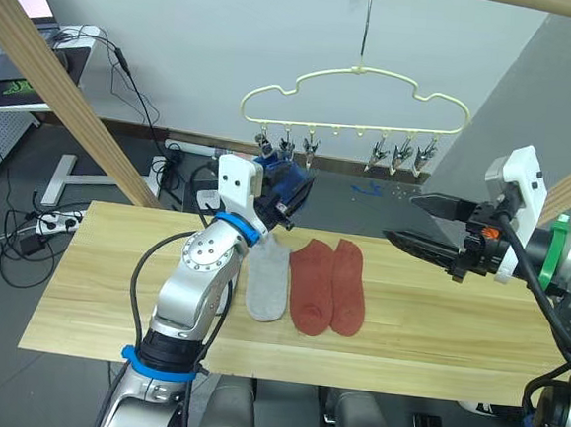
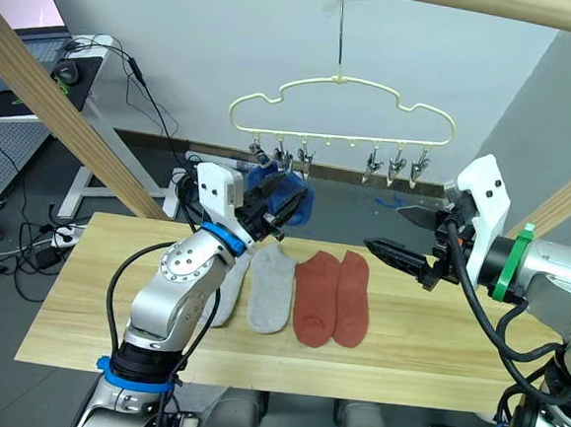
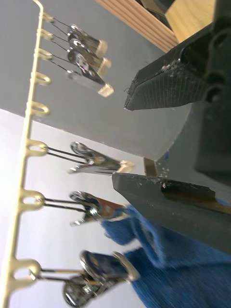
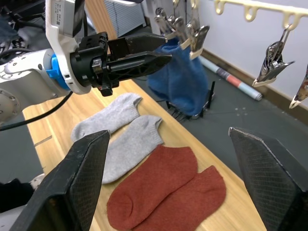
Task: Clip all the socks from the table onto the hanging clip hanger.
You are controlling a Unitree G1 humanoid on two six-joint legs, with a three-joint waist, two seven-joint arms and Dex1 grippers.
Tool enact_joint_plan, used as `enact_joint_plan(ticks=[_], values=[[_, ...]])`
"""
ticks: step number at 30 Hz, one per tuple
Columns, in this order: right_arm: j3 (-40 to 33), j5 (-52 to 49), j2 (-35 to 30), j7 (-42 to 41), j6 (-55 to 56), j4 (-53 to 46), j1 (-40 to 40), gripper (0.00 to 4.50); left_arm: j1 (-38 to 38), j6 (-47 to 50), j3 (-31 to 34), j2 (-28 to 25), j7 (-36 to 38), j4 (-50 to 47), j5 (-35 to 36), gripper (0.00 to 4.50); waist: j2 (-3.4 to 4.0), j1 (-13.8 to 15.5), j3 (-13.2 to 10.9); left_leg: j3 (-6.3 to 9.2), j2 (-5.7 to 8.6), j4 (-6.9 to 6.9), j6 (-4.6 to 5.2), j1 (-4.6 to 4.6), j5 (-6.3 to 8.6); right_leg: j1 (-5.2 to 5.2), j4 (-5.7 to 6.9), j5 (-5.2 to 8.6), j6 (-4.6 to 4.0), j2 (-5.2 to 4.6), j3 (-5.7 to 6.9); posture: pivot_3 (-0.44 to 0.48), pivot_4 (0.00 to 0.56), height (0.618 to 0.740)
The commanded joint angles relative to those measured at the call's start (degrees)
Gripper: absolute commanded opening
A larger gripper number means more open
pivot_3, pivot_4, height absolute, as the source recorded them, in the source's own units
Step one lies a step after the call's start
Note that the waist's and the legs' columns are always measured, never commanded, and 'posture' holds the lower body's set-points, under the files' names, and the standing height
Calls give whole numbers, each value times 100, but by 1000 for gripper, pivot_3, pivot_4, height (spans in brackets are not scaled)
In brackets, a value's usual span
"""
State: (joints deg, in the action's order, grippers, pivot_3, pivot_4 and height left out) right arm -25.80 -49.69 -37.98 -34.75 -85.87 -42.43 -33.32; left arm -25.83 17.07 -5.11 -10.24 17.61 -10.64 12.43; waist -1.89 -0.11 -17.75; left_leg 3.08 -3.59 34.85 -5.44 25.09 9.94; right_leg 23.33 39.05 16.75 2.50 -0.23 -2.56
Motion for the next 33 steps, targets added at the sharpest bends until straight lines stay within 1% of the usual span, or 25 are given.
enact_joint_plan(ticks=[1, 6, 13, 17, 22, 27, 33], values=[[-168, -229, -94, 199, 9, -165, -9, 4165, -184, -154, 69, 126, -195, -12, -152, 1542, 0, -23, 0, 0, 0, 1, 0, 0, 0, 0, 1, 0, 0, 0, 0, -42, 254, 740], [-185, -444, -95, 460, 41, -210, 88, 4165, -391, -74, 47, 263, -479, 181, -397, 1542, 0, -59, 0, 1, 0, 1, 1, 0, 0, 0, 3, -1, 0, 1, 0, -52, 259, 740], [-255, -777, -86, 832, 66, -258, 209, 4165, -575, 42, 46, 427, -700, 312, -563, 1542, 0, -125, 0, 1, 0, 2, 1, 0, 0, 0, 3, -1, 0, 1, 0, -72, 268, 740], [-263, -967, -73, 1057, 118, -254, 260, 4165, -672, 88, -20, 591, -853, 440, -681, 1542, 0, -162, 0, 1, 0, 2, 1, 0, 0, 0, 4, -1, 0, 1, 0, -81, 269, 740], [-262, -1260, -80, 1379, 192, -254, 318, 4165, -863, 141, 45, 769, -1092, 622, -813, 1542, 0, -173, 0, 0, 0, 4, 2, 0, 0, 0, 4, -1, 0, 1, -2, -94, 276, 740], [-320, -1559, -160, 1657, 280, -251, 483, 4165, -951, 105, 4, 889, -1270, 703, -979, 1542, 0, -176, 0, 0, 1, 3, 4, 1, 1, 0, 4, -1, 0, 2, -3, -107, 285, 740], [-322, -1943, -361, 1998, 520, -214, 710, 4165, -1035, 91, 82, 964, -1297, 757, -937, 1542, 0, -181, 0, 0, 1, 5, 5, 1, 2, 0, 4, -1, 0, 2, -4, -113, 290, 740]])
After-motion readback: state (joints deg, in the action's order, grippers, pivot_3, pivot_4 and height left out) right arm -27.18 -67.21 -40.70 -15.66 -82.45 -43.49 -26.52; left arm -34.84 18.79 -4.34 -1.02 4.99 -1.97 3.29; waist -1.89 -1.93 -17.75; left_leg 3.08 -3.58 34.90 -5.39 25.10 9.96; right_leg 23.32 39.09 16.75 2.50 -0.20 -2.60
